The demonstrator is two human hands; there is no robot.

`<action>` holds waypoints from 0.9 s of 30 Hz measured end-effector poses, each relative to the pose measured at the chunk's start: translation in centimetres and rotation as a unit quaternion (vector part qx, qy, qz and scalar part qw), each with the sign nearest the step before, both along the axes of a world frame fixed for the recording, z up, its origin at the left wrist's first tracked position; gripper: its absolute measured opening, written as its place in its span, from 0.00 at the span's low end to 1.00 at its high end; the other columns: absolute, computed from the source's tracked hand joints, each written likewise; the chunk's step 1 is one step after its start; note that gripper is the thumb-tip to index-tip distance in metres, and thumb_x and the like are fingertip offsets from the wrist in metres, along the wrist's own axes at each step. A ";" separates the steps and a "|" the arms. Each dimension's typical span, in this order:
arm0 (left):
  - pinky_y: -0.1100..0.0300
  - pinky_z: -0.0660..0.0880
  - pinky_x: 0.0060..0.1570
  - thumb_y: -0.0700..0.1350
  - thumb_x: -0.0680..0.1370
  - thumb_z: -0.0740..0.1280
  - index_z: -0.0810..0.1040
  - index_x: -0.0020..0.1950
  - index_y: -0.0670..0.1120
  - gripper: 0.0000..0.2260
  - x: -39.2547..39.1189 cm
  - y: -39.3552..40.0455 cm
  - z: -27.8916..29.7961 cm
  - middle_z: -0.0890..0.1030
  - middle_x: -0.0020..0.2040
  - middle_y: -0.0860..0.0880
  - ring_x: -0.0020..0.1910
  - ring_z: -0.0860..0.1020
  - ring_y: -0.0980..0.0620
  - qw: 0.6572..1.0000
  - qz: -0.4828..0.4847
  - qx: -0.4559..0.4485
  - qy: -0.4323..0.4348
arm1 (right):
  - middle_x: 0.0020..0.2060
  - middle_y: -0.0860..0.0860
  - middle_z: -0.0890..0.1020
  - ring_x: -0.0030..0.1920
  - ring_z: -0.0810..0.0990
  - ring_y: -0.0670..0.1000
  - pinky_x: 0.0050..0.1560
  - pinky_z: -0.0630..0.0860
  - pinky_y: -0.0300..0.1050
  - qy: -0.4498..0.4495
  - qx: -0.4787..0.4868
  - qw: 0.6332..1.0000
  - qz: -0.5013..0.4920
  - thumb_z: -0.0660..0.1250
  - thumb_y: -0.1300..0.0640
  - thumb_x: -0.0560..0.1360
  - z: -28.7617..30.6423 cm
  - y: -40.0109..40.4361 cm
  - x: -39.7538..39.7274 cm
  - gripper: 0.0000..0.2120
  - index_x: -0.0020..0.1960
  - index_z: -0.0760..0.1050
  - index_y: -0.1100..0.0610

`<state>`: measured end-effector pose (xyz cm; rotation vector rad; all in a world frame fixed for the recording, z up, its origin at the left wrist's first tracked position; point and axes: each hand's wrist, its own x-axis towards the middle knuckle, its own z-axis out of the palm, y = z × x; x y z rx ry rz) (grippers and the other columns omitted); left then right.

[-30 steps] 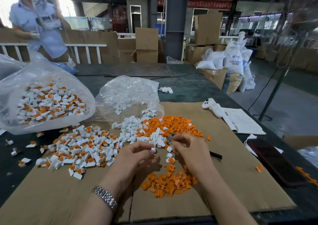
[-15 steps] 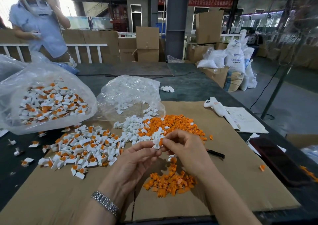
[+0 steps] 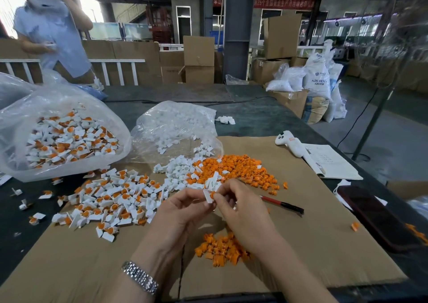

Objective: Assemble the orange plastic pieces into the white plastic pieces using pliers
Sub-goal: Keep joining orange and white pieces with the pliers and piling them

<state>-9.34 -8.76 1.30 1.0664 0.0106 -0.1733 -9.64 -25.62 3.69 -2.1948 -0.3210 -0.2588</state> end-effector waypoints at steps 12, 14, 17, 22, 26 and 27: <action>0.50 0.81 0.56 0.36 0.64 0.83 0.86 0.54 0.39 0.20 -0.7 0.2 0.5 0.84 0.55 0.35 0.55 0.84 0.38 0.999 0.009 0.025 -0.026 | 0.46 0.40 0.80 0.49 0.79 0.42 0.52 0.77 0.36 0.009 0.061 0.995 0.084 0.73 0.55 0.76 1.1 -1.7 -0.2 0.13 0.56 0.78 0.40; 0.48 0.81 0.59 0.39 0.64 0.83 0.85 0.56 0.38 0.22 -0.7 0.1 0.5 0.83 0.57 0.33 0.57 0.83 0.36 0.999 0.001 0.031 -0.027 | 0.46 0.38 0.80 0.51 0.79 0.40 0.54 0.77 0.35 -0.020 0.036 0.996 0.078 0.73 0.55 0.76 1.0 -1.6 -0.3 0.11 0.54 0.80 0.41; 0.51 0.82 0.55 0.42 0.63 0.85 0.86 0.54 0.40 0.22 -0.9 0.1 0.5 0.84 0.56 0.36 0.57 0.84 0.37 0.997 0.010 0.064 -0.039 | 0.46 0.37 0.79 0.51 0.78 0.38 0.55 0.76 0.33 -0.032 0.021 0.997 0.065 0.73 0.54 0.76 0.8 -1.5 -0.3 0.09 0.53 0.81 0.43; 0.47 0.80 0.59 0.40 0.67 0.83 0.87 0.54 0.41 0.17 -1.1 -0.1 0.5 0.85 0.56 0.37 0.58 0.84 0.39 0.997 0.023 0.062 -0.029 | 0.46 0.37 0.79 0.51 0.78 0.38 0.55 0.75 0.33 -0.059 0.009 0.997 0.054 0.73 0.55 0.75 0.8 -1.3 -0.4 0.09 0.55 0.82 0.46; 0.59 0.82 0.52 0.41 0.68 0.82 0.87 0.51 0.39 0.13 -1.0 -0.1 0.8 0.86 0.55 0.36 0.56 0.85 0.41 1.000 0.015 0.008 -0.009 | 0.49 0.41 0.80 0.51 0.78 0.40 0.55 0.75 0.34 -0.081 -0.005 0.996 0.047 0.73 0.56 0.76 1.0 -1.2 -0.4 0.09 0.56 0.83 0.49; 0.59 0.82 0.51 0.40 0.68 0.82 0.88 0.50 0.39 0.12 -0.9 -0.2 0.8 0.86 0.54 0.37 0.55 0.86 0.42 1.000 0.025 0.006 -0.003 | 0.50 0.43 0.80 0.51 0.79 0.41 0.55 0.76 0.35 -0.087 -0.014 0.995 0.049 0.73 0.56 0.76 1.0 -1.1 -0.4 0.09 0.57 0.83 0.50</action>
